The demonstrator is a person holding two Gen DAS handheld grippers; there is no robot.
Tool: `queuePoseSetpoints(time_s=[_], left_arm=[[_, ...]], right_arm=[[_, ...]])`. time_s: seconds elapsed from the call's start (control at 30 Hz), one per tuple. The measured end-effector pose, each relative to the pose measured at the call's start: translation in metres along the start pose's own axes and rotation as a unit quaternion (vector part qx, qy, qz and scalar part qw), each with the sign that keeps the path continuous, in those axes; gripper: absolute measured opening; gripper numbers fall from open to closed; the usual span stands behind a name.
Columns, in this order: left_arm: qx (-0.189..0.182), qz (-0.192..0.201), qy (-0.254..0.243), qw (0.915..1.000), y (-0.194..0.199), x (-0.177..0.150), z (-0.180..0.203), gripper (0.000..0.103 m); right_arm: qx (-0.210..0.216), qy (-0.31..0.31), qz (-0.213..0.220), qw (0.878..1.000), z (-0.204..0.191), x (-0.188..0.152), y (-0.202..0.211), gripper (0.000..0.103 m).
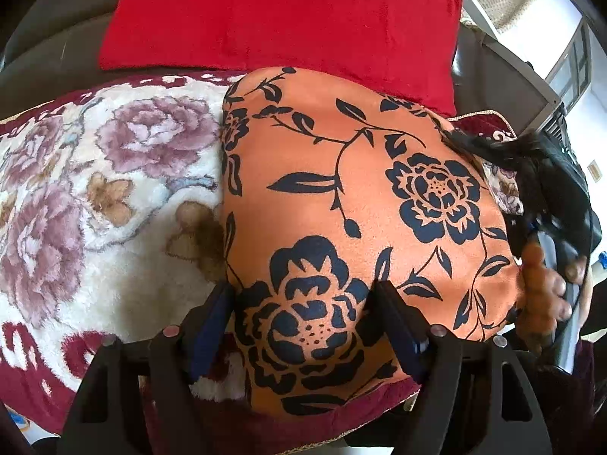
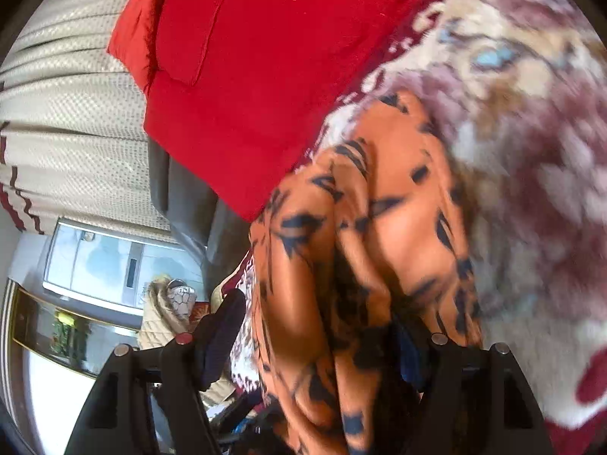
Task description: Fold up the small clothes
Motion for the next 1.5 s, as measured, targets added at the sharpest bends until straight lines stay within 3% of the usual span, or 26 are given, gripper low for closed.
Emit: queuePoseSetpoints(time_s=[0.03,0.07,0.2,0.3,0.4,0.43,0.5,0.6,0.7,0.77,0.8,0.83,0.87,0.9,1.03,1.13,1.2,1.23,1.27,1.37,1.5], left_arm=[[0.001,0.0,0.0,1.0,0.001,0.0,-0.001,0.077],[0.002,0.0,0.001,1.0,0.002,0.0,-0.001,0.077],[0.004,0.002,0.006,1.0,0.002,0.004,-0.001,0.077],[-0.002,0.008,0.024,0.9997,0.007,0.009,0.002,0.077],[-0.005,0.026,0.026,0.9993,0.01,0.027,0.01,0.077],[-0.006,0.03,0.019,0.9994,0.009,0.032,0.014,0.077],[0.012,0.026,-0.018,0.9994,0.0,0.035,0.022,0.077],[0.044,0.006,-0.06,0.9972,-0.021,0.026,0.026,0.082],[0.046,0.017,-0.062,0.9969,-0.021,0.026,0.024,0.083],[0.037,0.019,-0.054,0.9977,-0.02,0.026,0.021,0.084],[0.035,0.019,-0.052,0.9979,-0.02,0.026,0.019,0.084],[0.034,0.018,-0.049,0.9981,-0.02,0.026,0.017,0.084],[0.031,0.017,-0.044,0.9984,-0.02,0.026,0.013,0.085],[0.03,0.016,-0.035,0.9988,-0.021,0.025,0.009,0.085],[0.025,0.007,0.0,0.9997,-0.024,0.02,-0.001,0.09],[0.025,0.009,0.002,0.9997,-0.024,0.019,-0.001,0.09],[0.028,0.009,0.003,0.9996,-0.023,0.019,-0.001,0.09],[0.03,0.009,0.004,0.9995,-0.022,0.019,-0.002,0.09],[0.031,0.008,0.006,0.9995,-0.023,0.019,-0.003,0.09],[0.029,0.018,0.003,0.9994,-0.018,0.024,0.002,0.09],[0.033,0.059,-0.035,0.9971,-0.006,0.042,0.021,0.09]], right_arm=[[-0.001,0.008,0.003,1.0,-0.003,0.002,-0.004,0.039],[-0.004,0.026,0.004,1.0,-0.007,0.006,-0.006,0.03],[-0.016,0.095,0.013,0.995,-0.02,0.008,0.001,0.03],[-0.025,0.142,0.027,0.989,-0.03,0.01,0.004,0.023],[-0.004,0.175,0.08,0.981,-0.05,0.028,0.024,0.014],[0.004,0.182,0.102,0.978,-0.057,0.037,0.033,0.008],[0.007,0.188,0.139,0.972,-0.065,0.056,0.043,0.008],[-0.017,0.153,0.13,0.979,-0.038,0.071,0.04,0.008],[-0.046,0.104,0.089,0.989,-0.006,0.068,0.03,0.012],[-0.036,0.077,0.058,0.995,0.001,0.062,0.024,0.017],[-0.026,0.078,0.053,0.995,-0.002,0.061,0.023,0.027],[-0.025,0.085,0.053,0.995,-0.003,0.06,0.024,0.049],[-0.03,0.086,0.053,0.994,-0.001,0.06,0.024,0.082],[-0.03,0.08,0.058,0.995,0.001,0.061,0.025,0.087],[-0.014,0.067,0.067,0.995,-0.001,0.063,0.025,0.087],[-0.018,0.084,0.025,0.996,-0.004,0.046,0.002,0.085],[-0.017,0.095,0.006,0.995,-0.006,0.034,-0.012,0.072],[-0.018,0.11,-0.004,0.994,-0.008,0.027,-0.018,0.042],[-0.032,0.146,-0.014,0.989,-0.01,0.018,-0.025,0.022],[-0.054,0.209,0.021,0.976,-0.024,0.016,-0.02,0.016],[-0.042,0.223,0.093,0.969,-0.04,0.038,0.006,0.015]])
Point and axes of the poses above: each gripper's, at about its wrist camera, not at the fingertips, and y roughly against the way its jaws point, z to its right, x to its top, the point moved 9 cm from there along -y, roughly the way its jaws point, and after that the axes turned 15 degrees about z, right-handed, at the moved point
